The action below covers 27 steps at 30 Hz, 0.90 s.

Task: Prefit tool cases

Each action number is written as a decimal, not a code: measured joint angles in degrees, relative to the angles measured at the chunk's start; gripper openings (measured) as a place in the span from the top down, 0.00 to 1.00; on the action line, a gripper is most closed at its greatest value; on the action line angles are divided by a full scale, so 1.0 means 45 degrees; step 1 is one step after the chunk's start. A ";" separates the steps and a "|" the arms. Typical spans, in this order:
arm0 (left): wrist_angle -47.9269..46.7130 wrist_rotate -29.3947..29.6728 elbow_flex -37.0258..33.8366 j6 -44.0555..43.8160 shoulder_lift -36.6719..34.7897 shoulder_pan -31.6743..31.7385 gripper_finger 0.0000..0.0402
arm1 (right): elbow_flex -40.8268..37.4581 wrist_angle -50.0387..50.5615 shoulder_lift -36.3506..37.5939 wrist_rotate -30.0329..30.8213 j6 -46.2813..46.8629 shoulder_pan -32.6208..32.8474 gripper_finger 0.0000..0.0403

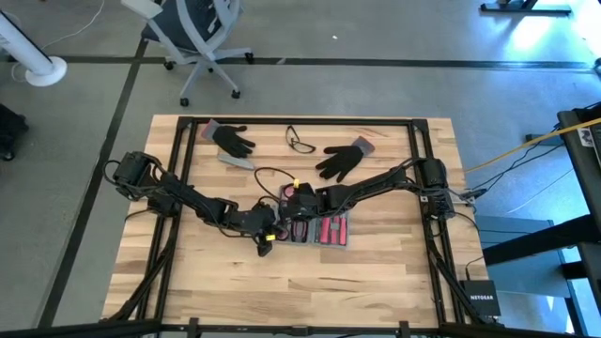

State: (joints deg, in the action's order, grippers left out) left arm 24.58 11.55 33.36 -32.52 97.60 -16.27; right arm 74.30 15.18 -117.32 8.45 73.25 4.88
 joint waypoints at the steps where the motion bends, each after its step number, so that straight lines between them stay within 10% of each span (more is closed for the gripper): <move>1: -0.0005 -0.0010 0.0000 0.0008 0.0000 0.0000 1.00 | -0.0010 -0.0026 0.0037 0.0189 -0.0015 0.0017 1.00; 27: -0.0287 -0.0136 -0.0002 -0.0196 0.0000 0.0006 1.00 | -0.0034 -0.1747 -0.0093 -0.0703 0.0190 -0.0081 1.00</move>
State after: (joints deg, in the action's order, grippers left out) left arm 23.29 10.94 33.36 -33.41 97.60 -16.24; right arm 74.15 7.31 -117.74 5.28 74.11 4.51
